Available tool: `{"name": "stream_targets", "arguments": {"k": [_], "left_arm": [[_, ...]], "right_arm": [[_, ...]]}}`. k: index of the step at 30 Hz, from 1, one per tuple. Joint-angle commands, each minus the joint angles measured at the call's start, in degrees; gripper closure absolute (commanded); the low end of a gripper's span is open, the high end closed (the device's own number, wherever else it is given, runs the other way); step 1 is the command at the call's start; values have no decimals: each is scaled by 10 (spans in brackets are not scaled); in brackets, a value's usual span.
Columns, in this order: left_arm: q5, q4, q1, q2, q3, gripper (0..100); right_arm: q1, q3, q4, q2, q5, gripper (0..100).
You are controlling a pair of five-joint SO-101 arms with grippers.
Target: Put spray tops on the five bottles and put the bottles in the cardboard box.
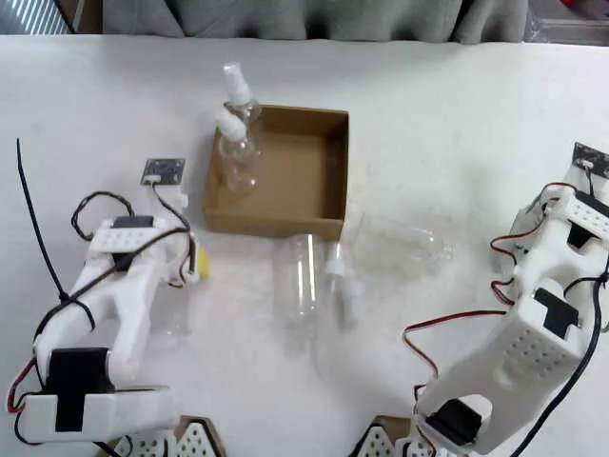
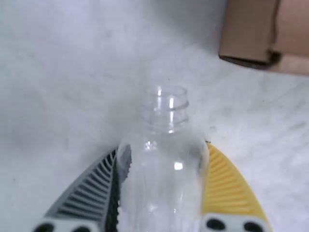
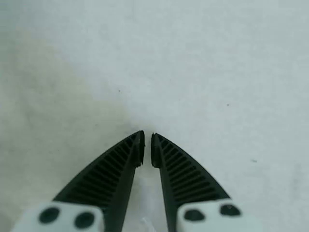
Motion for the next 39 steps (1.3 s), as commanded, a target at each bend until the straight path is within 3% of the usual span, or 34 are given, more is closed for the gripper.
{"name": "stream_targets", "arguments": {"k": [1,11,17,25,36,39], "left_arm": [[6,-9,-3,-5,-27,979],[6,-9,-3,-4,-28,979],[6,-9,-3,-4,-28,979],[6,-9,-3,-4,-28,979],[6,-9,-3,-4,-28,979],[6,-9,-3,-4,-28,979]], "right_arm": [[-1,-29,41,-42,34,978],[-9,-28,147,-141,118,971],[-24,-23,209,-166,142,868],[-73,72,137,-166,211,865],[-65,103,92,-166,215,865],[-62,107,95,-165,256,865]]}}
